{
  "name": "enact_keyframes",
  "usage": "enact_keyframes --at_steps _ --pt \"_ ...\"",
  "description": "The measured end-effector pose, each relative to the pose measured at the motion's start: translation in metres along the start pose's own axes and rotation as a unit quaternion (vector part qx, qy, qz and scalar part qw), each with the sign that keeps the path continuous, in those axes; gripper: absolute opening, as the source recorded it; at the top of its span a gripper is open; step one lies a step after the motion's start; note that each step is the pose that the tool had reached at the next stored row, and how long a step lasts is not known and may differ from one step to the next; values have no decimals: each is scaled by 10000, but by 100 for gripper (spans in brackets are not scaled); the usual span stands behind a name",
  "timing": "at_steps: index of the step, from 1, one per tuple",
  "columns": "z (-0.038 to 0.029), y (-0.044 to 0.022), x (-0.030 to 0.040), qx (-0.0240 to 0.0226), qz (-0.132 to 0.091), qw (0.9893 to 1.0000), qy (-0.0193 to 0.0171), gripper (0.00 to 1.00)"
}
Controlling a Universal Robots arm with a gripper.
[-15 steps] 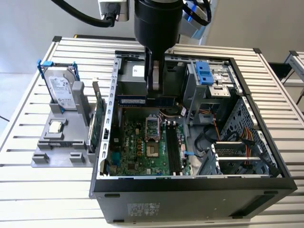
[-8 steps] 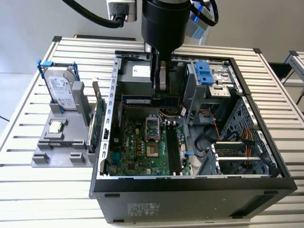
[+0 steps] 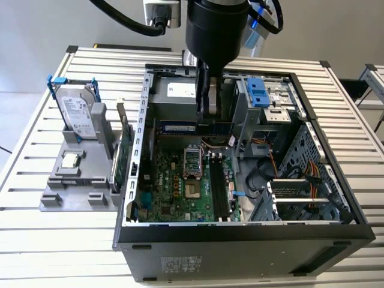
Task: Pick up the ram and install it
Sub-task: 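Pick up the ram and move it above insertion slot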
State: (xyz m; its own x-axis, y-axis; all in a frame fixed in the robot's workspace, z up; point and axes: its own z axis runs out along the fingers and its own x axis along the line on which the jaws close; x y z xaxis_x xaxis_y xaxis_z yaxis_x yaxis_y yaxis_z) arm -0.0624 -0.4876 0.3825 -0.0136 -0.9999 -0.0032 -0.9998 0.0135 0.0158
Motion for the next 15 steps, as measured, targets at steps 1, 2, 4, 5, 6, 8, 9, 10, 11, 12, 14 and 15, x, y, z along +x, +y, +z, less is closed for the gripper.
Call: enact_keyframes --at_steps 1,2,4,5,6,8,9,10,11,12,14,15 --pt "0 -10 0 0 11 10000 0 0" --pt "-1 -20 0 0 22 10000 0 0" --pt "-1 -40 -1 0 49 10000 0 0" --pt "-1 -50 -1 0 64 10000 -1 0" --pt "-1 -60 -1 0 77 10000 -1 0" --pt "-1 -80 -1 0 107 9999 -1 0" --pt "-2 -92 -1 0 119 9999 -2 0" --pt "-2 -107 -2 0 128 9999 -2 0" --pt "-2 -125 -2 0 134 9999 -2 0" --pt "-3 -148 -3 -1 137 9999 -2 0" --pt "-3 -191 -3 -2 141 9999 -2 0" --pt "-4 -214 -3 -3 143 9999 -2 0"
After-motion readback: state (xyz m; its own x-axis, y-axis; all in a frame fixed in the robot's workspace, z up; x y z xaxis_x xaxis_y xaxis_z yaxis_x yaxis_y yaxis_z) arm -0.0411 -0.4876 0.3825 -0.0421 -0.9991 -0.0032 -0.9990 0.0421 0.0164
